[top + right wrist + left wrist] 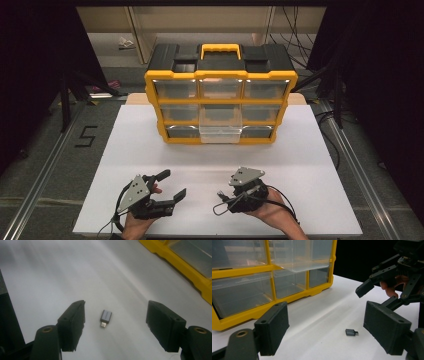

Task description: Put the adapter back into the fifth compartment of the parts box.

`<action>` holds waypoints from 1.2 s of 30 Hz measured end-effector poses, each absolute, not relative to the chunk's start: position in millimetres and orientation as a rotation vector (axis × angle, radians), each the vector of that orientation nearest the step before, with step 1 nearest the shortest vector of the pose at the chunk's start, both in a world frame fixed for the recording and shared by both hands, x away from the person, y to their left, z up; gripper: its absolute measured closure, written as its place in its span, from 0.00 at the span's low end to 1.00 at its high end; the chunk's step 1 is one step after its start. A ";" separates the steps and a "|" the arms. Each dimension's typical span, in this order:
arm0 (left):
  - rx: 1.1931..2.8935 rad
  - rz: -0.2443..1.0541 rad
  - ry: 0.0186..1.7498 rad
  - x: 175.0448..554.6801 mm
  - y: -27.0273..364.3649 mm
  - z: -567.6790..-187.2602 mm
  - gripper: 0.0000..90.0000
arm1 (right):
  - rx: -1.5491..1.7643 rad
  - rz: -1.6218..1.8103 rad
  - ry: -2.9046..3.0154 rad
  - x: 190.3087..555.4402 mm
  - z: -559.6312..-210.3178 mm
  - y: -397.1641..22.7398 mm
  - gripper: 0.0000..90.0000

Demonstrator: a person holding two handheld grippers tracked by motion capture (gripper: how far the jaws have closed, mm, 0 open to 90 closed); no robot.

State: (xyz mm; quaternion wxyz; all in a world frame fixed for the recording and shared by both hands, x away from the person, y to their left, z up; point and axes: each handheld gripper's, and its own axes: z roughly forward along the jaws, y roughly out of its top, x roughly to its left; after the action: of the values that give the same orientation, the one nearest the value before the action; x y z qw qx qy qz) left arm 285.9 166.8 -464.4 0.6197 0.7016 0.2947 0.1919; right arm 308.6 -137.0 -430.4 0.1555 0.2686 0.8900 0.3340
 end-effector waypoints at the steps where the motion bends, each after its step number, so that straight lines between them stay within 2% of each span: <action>1: 1.612 0.442 0.677 285.9 166.7 -464.2 0.22 | 0.776 0.946 2.554 310.1 -432.2 -134.9 0.37; 25: 1.611 0.445 0.671 285.7 166.6 -464.3 0.22 | 0.827 0.815 2.649 326.8 -451.0 -122.0 0.49; 36: 1.611 0.446 0.671 286.1 166.4 -464.6 0.22 | 0.833 0.763 2.686 334.3 -463.3 -115.3 0.59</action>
State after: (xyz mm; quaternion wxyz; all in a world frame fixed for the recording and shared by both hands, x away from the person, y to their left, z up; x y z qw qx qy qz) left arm 286.1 166.4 -464.6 0.6211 0.7009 0.2921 0.1939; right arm 334.3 -115.3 -463.3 0.1136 0.2840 0.9159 0.2601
